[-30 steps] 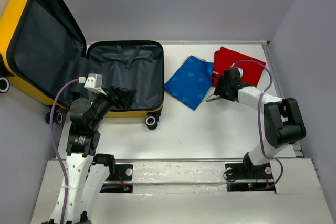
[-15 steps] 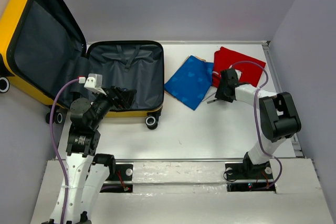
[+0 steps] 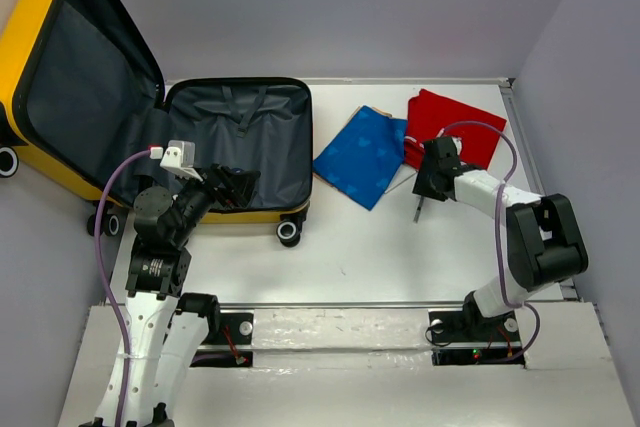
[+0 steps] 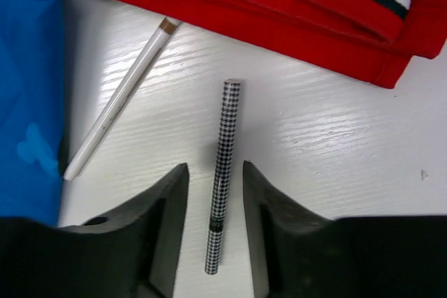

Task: Pack the luggage

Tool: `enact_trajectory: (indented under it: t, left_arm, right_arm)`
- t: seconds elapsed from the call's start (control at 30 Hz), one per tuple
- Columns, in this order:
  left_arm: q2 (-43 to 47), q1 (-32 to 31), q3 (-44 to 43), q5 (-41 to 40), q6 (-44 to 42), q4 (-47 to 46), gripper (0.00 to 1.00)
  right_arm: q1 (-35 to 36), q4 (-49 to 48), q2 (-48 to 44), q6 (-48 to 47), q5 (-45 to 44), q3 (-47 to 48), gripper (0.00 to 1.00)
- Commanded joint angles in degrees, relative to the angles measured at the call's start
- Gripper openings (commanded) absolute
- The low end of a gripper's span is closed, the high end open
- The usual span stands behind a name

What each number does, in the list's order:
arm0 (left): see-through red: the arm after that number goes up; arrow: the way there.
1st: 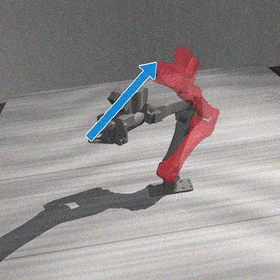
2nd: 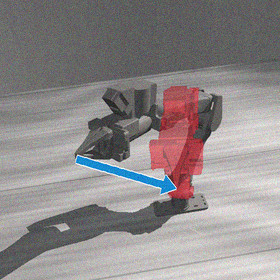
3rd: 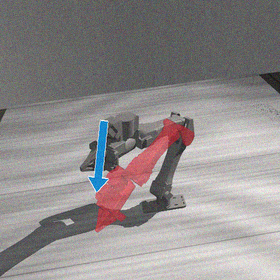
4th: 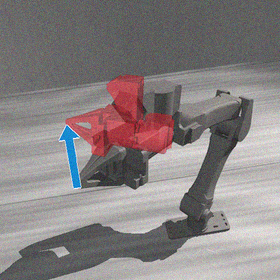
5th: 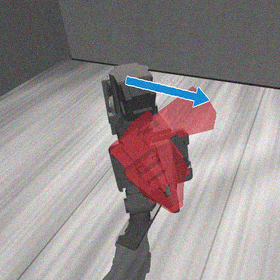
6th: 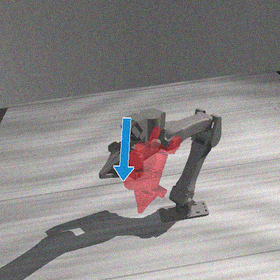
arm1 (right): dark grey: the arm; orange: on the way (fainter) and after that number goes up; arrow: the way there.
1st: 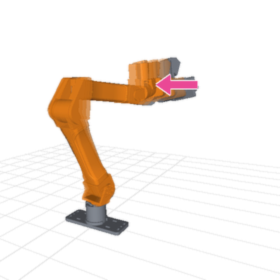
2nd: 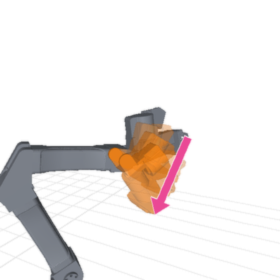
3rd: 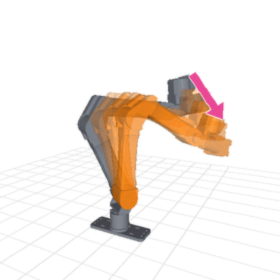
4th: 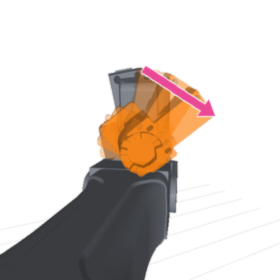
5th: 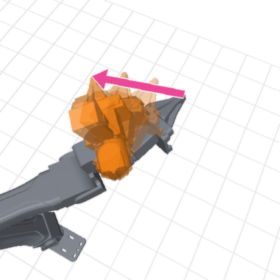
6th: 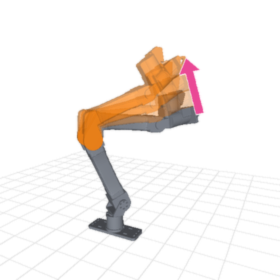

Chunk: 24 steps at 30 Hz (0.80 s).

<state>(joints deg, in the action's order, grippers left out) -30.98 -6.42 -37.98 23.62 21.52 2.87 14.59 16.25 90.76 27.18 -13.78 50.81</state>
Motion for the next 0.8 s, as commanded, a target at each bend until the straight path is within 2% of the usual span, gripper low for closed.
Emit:
enact_trajectory:
  t: [0.0,0.2,0.53,0.67,0.7,0.77]
  left_arm:
    - [0.5,-0.2,-1.8,1.5,0.2,-1.9,0.99]
    - [0.6,-0.3,-1.8,1.5,0.0,-1.8,0.99]
    - [0.4,-0.4,-2.0,1.6,0.0,-1.7,0.99]
    - [0.5,-0.4,-1.9,1.6,0.0,-1.7,0.99]
    - [0.5,-0.4,-1.9,1.5,0.0,-1.7,0.99]
    - [0.4,-0.4,-1.9,1.6,0.0,-1.7,0.99]
  right_arm:
    - [0.7,-0.4,-1.6,-0.4,3.7,-0.4,0.48]
    - [0.7,-0.4,-0.7,0.4,3.4,-0.4,0.42]
    - [0.7,1.8,4.0,2.8,3.6,0.4,0.41]
    - [0.7,1.4,5.4,3.1,3.8,0.0,0.23]
    - [0.7,1.3,4.7,3.1,3.7,-0.1,0.1]
    - [0.7,1.1,2.8,3.2,3.0,-0.7,0.07]
